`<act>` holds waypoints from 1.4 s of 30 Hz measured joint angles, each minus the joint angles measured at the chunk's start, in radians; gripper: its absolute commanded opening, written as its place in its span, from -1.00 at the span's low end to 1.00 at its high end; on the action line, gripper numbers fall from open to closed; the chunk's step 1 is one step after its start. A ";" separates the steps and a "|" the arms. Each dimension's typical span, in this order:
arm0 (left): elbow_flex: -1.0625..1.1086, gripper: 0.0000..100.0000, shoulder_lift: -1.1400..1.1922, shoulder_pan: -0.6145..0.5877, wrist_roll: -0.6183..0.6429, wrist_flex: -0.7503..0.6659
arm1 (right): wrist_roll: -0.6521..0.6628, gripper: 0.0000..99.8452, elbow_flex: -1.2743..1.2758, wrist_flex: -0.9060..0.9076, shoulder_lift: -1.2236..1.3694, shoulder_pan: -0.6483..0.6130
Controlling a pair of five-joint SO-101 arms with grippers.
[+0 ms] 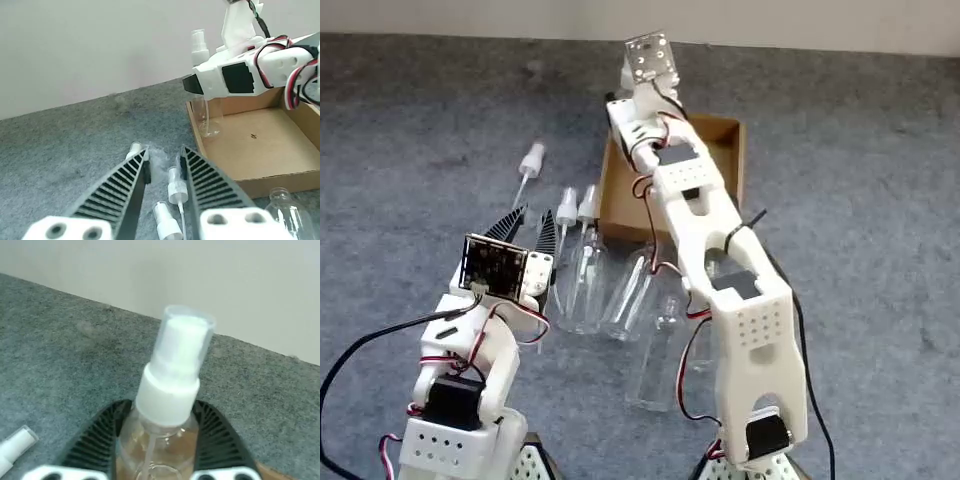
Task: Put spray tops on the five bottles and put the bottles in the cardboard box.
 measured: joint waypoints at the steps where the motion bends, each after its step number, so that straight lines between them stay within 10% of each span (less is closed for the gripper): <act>1: 0.000 -0.87 0.000 0.000 0.000 0.000 | 0.000 -0.73 0.000 0.000 0.000 -0.002; 42: 0.000 -0.87 0.000 0.000 0.000 0.000 | 0.000 -0.50 -0.005 0.262 -0.232 -0.015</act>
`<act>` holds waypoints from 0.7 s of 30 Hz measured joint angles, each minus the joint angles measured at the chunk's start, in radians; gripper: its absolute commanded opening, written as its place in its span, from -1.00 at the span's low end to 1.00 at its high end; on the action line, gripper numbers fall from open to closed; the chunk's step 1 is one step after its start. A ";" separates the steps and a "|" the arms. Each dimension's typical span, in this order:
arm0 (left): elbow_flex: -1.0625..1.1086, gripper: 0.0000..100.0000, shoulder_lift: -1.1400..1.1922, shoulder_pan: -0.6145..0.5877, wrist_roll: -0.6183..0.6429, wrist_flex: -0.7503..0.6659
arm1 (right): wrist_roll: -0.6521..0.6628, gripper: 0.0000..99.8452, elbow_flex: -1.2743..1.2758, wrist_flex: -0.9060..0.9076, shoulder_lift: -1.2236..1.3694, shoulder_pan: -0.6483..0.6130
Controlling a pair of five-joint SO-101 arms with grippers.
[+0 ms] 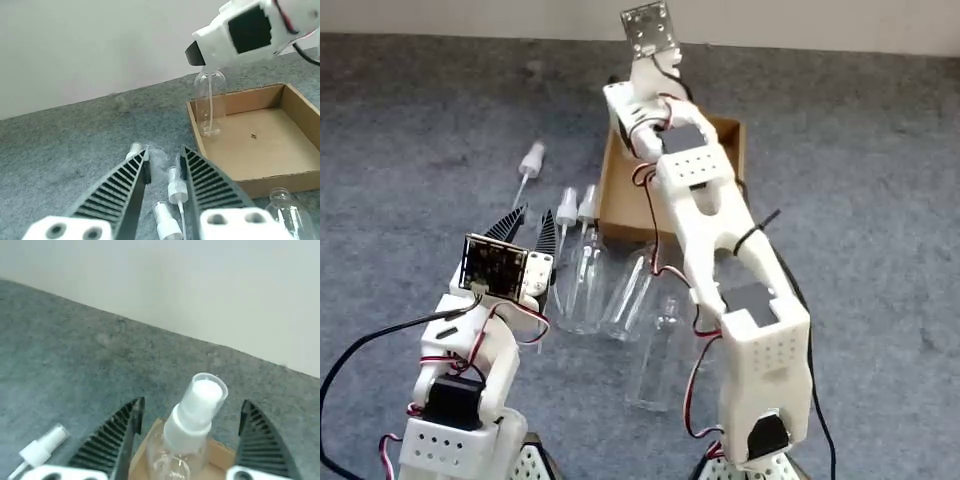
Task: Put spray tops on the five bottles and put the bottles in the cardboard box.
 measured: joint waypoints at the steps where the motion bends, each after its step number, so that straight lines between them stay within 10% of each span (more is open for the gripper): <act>1: 0.000 -0.87 0.000 0.000 0.000 0.000 | 0.000 -0.50 0.000 0.023 -0.021 0.002; 21: -0.043 -0.87 0.020 -0.008 -0.008 0.026 | 0.008 -0.87 -0.002 1.151 -0.654 0.025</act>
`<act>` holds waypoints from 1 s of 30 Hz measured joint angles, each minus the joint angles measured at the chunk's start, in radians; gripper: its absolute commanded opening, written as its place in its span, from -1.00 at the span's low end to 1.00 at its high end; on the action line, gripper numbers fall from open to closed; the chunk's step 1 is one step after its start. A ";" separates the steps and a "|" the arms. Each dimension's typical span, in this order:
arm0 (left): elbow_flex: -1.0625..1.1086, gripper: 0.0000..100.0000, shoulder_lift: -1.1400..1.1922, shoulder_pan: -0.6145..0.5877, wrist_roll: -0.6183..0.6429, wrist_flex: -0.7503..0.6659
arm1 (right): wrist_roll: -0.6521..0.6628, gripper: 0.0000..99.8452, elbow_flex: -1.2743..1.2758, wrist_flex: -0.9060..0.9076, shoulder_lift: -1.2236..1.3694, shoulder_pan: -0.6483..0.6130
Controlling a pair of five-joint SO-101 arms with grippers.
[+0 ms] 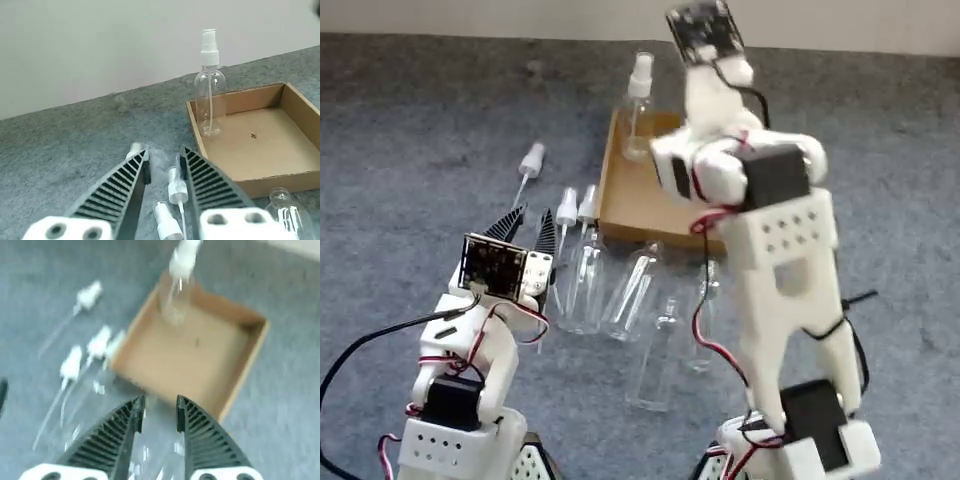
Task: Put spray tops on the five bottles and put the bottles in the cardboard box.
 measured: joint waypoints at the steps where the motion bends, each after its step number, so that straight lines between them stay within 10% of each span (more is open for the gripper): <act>1: -0.037 -0.87 0.026 -0.009 -0.014 0.018 | 0.000 -0.87 0.000 0.060 -0.017 0.009; 17: -1.096 -0.66 1.154 -0.245 -0.184 0.781 | -0.006 -0.53 0.895 -0.178 -0.262 0.054; 30: -1.198 -0.64 1.350 -0.273 -0.184 0.815 | -0.120 -0.53 1.241 -0.465 -0.272 0.051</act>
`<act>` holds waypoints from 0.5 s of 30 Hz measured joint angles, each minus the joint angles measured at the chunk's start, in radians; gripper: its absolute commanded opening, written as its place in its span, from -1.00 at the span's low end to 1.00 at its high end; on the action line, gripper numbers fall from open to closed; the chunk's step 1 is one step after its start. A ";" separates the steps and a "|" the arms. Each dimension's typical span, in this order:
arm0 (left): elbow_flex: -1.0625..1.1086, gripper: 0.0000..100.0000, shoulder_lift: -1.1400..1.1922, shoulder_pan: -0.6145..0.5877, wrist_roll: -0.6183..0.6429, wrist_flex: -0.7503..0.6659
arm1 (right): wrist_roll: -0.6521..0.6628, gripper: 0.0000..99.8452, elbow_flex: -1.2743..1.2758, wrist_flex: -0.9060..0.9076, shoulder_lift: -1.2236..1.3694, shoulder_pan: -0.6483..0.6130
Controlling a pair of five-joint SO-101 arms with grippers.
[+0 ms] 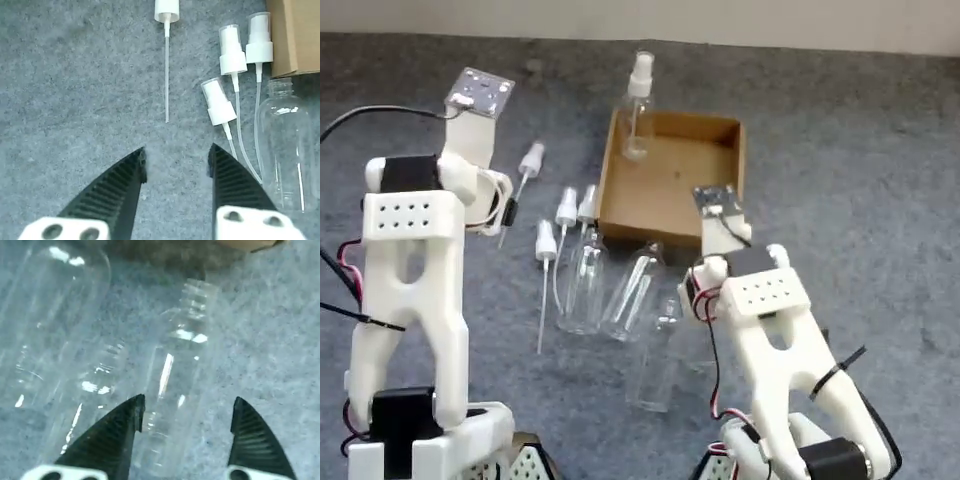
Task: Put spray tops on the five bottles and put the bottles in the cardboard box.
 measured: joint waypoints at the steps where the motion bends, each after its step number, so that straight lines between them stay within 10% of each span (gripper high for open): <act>1: 0.000 -0.64 0.005 -0.003 0.002 0.000 | 0.000 -0.53 0.025 -0.025 -0.003 0.000; 8: 0.000 -0.64 0.008 -0.009 0.000 0.000 | 0.020 -0.85 0.089 -0.078 -0.005 0.049; 15: -0.003 -0.64 0.008 -0.038 -0.002 0.002 | 0.253 -0.99 0.089 -0.078 -0.005 0.364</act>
